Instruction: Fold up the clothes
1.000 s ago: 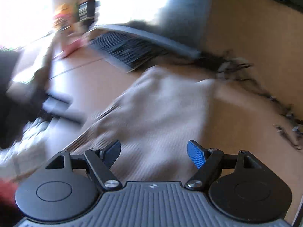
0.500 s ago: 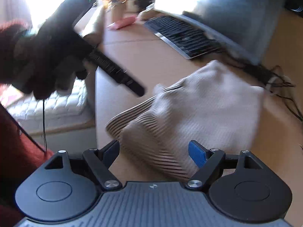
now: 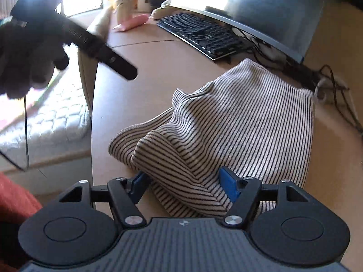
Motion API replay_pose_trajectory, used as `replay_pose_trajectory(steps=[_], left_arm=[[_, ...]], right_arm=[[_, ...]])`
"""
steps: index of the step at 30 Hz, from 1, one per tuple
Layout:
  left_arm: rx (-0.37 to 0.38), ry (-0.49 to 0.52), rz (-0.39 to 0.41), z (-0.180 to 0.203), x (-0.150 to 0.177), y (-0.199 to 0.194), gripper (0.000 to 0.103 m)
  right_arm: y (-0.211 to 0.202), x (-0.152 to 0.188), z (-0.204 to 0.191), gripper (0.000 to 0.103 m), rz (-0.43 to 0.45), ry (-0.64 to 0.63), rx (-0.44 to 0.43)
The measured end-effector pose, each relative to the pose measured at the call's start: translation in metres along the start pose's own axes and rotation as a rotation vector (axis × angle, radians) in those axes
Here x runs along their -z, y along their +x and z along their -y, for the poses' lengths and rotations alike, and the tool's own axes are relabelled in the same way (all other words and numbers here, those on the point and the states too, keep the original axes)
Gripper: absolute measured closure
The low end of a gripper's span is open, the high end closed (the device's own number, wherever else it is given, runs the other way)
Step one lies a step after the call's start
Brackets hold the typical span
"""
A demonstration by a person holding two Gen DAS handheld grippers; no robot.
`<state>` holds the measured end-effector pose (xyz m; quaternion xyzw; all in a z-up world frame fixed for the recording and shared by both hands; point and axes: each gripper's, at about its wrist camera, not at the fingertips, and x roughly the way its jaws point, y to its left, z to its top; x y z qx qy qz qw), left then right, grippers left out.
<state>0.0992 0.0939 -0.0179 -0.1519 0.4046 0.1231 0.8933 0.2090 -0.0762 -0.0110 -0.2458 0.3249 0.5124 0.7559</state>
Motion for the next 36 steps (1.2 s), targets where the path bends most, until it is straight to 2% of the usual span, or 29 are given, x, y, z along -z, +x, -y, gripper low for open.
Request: replay_pose_trajectory(steps=[5,12,15,20,25,28,30,32,34,36], left_arm=[[0.005,0.042,-0.004,-0.001,0.005,0.009,0.0],[0.064,0.114,-0.011,0.008,0.004,0.018,0.0],[0.106,0.182,-0.024,0.019,0.002,0.017,0.0],[0.135,0.292,-0.07,0.039,0.003,0.028,0.0],[0.146,0.319,-0.107,0.053,0.001,0.049,0.0],[0.118,0.324,-0.106,0.056,-0.006,0.058,0.0],[0.128,0.293,-0.105,0.055,-0.013,0.06,0.0],[0.153,0.253,-0.103,0.054,-0.019,0.06,0.0],[0.155,0.249,-0.099,0.056,-0.022,0.06,0.0],[0.144,0.252,-0.101,0.057,-0.022,0.059,0.0]], right_arm=[[0.002,-0.007,0.013,0.034,-0.015,0.134,-0.055],[0.007,-0.012,0.066,0.035,-0.022,0.512,-0.223],[0.013,-0.012,0.074,0.035,-0.02,0.563,-0.249],[0.012,-0.008,0.068,0.035,-0.008,0.54,-0.239],[0.007,-0.013,0.056,0.035,-0.002,0.443,-0.185],[-0.006,-0.012,0.054,0.035,0.009,0.395,-0.151],[-0.019,-0.012,0.045,0.032,0.034,0.315,-0.093],[-0.033,-0.01,0.027,0.03,0.067,0.152,-0.016],[-0.036,-0.005,0.014,0.03,0.061,0.035,0.022],[-0.03,-0.003,0.01,0.03,0.048,0.011,0.037]])
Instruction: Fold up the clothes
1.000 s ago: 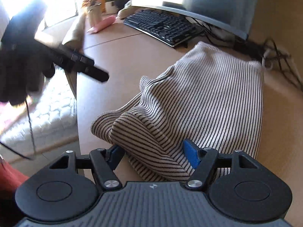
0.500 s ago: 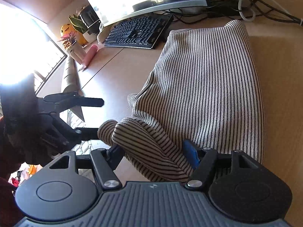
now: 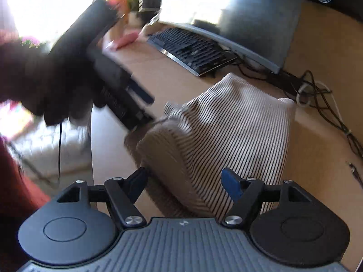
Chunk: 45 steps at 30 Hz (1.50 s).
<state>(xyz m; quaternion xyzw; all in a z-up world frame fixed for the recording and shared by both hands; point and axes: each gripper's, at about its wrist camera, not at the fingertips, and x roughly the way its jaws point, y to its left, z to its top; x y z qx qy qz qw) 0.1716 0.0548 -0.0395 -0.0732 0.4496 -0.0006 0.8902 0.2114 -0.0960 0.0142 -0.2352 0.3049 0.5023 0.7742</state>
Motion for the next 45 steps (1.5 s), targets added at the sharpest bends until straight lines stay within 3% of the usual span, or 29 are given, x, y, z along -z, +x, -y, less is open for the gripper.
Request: replay_pose_trajectory(steps=[7,21,34,41,45], left_arm=[[-0.019,-0.051,0.002,-0.016,0.006,-0.007,0.0],[-0.018,-0.224,0.048,-0.06,0.026,-0.018,0.0],[-0.01,-0.17,0.086,-0.046,0.004,-0.036,0.0],[-0.009,-0.196,0.103,-0.045,0.004,-0.033,0.0],[-0.002,-0.21,0.107,-0.049,0.006,-0.028,0.0]], right_arm=[[0.019,-0.006,0.012,0.03,0.022,0.044,-0.006],[0.029,0.01,0.009,0.022,0.038,-0.021,-0.051],[0.012,0.008,-0.005,0.022,-0.006,-0.144,0.042],[0.016,0.007,-0.004,0.022,0.01,-0.151,0.024],[0.024,0.01,0.003,0.016,0.021,-0.13,0.003]])
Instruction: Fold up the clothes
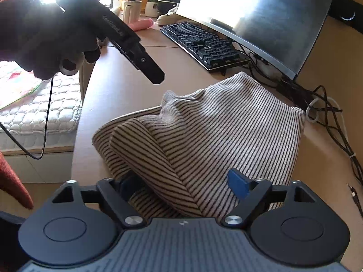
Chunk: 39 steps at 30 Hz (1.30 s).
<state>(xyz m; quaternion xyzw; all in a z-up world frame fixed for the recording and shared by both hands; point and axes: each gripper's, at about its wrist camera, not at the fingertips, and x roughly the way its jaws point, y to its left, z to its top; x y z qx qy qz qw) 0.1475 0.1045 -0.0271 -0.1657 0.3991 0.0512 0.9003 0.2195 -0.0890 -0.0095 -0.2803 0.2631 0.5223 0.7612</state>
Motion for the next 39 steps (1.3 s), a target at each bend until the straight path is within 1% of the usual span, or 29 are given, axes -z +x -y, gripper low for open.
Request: replay_pose_trajectory(steps=[4,9,14,20,22,24,25,26,27,31,32,33,34,36,37,39], left_arm=[[-0.005,-0.002,-0.006,-0.007,0.004,0.01,0.0],[0.006,-0.011,-0.004,-0.009,0.006,0.012,0.0],[-0.001,-0.008,-0.003,-0.006,0.004,0.01,0.0],[-0.029,0.004,-0.01,0.003,-0.002,0.005,0.0],[-0.038,0.008,-0.004,0.007,-0.005,-0.002,0.0],[-0.046,0.016,-0.004,0.011,-0.007,-0.008,0.0],[-0.05,0.026,-0.007,0.013,-0.008,-0.01,0.0],[-0.055,0.035,-0.009,0.016,-0.008,-0.012,0.0],[-0.061,0.043,-0.011,0.018,-0.008,-0.014,0.0],[-0.062,0.075,-0.021,0.03,-0.004,-0.026,0.0],[-0.061,0.091,-0.028,0.034,-0.002,-0.029,0.0],[-0.06,0.112,-0.037,0.038,0.001,-0.032,0.0],[-0.059,0.138,-0.047,0.041,0.005,-0.034,0.0],[-0.052,0.191,-0.07,0.049,0.012,-0.037,0.0],[-0.044,0.22,-0.083,0.053,0.016,-0.038,0.0],[-0.017,0.274,-0.101,0.061,0.025,-0.042,0.0]], right_arm=[[0.003,0.005,0.001,0.015,0.029,0.007,0.002],[0.002,0.006,-0.003,0.015,0.038,-0.001,0.02],[-0.006,0.006,-0.015,0.015,0.047,-0.116,0.039],[-0.013,0.01,-0.036,0.016,0.064,-0.278,0.023],[-0.009,0.011,-0.042,0.02,0.049,-0.335,0.033],[-0.006,0.009,-0.043,0.028,0.041,-0.332,0.029],[-0.004,0.007,-0.039,0.031,0.028,-0.284,0.017],[-0.002,0.003,-0.032,0.037,0.011,-0.221,0.001],[-0.001,0.0,-0.026,0.037,-0.005,-0.159,-0.014],[0.001,-0.01,0.021,0.038,-0.045,0.276,-0.132],[0.001,-0.011,0.032,0.039,-0.051,0.378,-0.16],[0.002,-0.01,0.042,0.044,-0.057,0.46,-0.183],[0.004,-0.009,0.051,0.045,-0.062,0.538,-0.205],[0.006,-0.004,0.065,0.051,-0.065,0.651,-0.239],[0.007,-0.001,0.07,0.052,-0.064,0.694,-0.251],[0.006,0.002,0.071,0.053,-0.054,0.716,-0.256]])
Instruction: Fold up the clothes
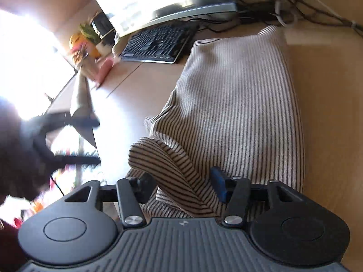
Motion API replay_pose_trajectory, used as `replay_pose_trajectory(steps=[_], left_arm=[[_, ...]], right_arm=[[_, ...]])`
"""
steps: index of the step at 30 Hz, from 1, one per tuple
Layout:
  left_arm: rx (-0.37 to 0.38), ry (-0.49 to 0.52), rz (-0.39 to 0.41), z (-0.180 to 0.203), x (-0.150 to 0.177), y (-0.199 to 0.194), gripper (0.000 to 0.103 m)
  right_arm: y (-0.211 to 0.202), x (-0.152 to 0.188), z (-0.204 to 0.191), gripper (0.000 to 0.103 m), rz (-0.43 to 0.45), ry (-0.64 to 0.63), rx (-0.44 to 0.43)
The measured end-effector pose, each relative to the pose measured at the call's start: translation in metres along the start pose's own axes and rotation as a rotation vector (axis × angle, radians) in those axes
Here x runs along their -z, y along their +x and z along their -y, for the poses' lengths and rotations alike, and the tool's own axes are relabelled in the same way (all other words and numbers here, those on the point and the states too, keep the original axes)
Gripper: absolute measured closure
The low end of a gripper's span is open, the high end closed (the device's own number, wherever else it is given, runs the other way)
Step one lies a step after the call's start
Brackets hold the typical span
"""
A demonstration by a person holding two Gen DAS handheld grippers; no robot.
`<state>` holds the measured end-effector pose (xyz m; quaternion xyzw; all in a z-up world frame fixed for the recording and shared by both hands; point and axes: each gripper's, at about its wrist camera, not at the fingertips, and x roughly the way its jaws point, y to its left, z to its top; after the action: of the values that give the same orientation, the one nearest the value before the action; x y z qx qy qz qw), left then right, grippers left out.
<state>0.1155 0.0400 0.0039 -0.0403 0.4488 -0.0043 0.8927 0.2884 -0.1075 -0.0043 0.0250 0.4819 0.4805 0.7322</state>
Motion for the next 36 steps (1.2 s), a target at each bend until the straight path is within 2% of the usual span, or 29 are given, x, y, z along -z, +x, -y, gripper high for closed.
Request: replay_pose_trajectory(steps=[2,6,8,10,12,15,19,22,24,25,28,32,34,36], left_arm=[[0.021,0.032,-0.018,0.01,0.008,0.001,0.0],[0.032,0.072,-0.057,0.028,0.021,0.014,0.0],[-0.008,0.085,-0.061,0.035,0.024,0.024,0.0],[-0.046,0.058,-0.052,0.035,0.022,0.03,0.0],[-0.049,-0.003,-0.038,0.031,0.017,0.031,0.0],[-0.044,-0.055,-0.018,0.025,0.006,0.03,0.0],[-0.074,-0.043,-0.012,0.026,-0.002,0.031,0.0],[-0.061,-0.05,-0.003,0.025,-0.004,0.03,0.0],[-0.049,-0.037,-0.001,0.024,-0.005,0.03,0.0],[-0.045,-0.022,0.002,0.023,-0.006,0.031,0.0],[-0.046,0.011,0.023,0.018,-0.007,0.023,0.0],[-0.034,0.03,0.049,0.009,0.003,0.001,0.0],[-0.001,0.054,0.041,0.007,0.012,-0.006,0.0],[-0.001,0.1,0.006,0.014,0.019,0.001,0.0]], right_arm=[[0.0,0.007,-0.008,0.053,0.013,-0.066,0.025],[0.002,0.027,-0.05,0.048,0.036,-0.395,0.156],[-0.002,0.042,-0.068,0.047,0.055,-0.565,0.195],[-0.007,0.058,-0.084,0.043,0.074,-0.731,0.226],[-0.005,0.071,-0.094,0.042,0.075,-0.861,0.247],[0.012,0.085,-0.102,0.042,0.073,-0.981,0.296],[0.026,0.103,-0.108,0.042,0.078,-1.149,0.359],[0.029,0.115,-0.109,0.043,0.084,-1.284,0.397],[0.028,0.106,-0.109,0.054,0.05,-1.204,0.377],[0.029,0.096,-0.107,0.056,0.027,-1.123,0.362],[0.026,0.065,-0.093,0.057,-0.001,-0.845,0.317],[0.013,0.026,-0.06,0.059,-0.021,-0.458,0.183],[0.012,0.016,-0.045,0.06,-0.022,-0.296,0.128],[0.012,0.013,-0.037,0.06,-0.02,-0.208,0.093]])
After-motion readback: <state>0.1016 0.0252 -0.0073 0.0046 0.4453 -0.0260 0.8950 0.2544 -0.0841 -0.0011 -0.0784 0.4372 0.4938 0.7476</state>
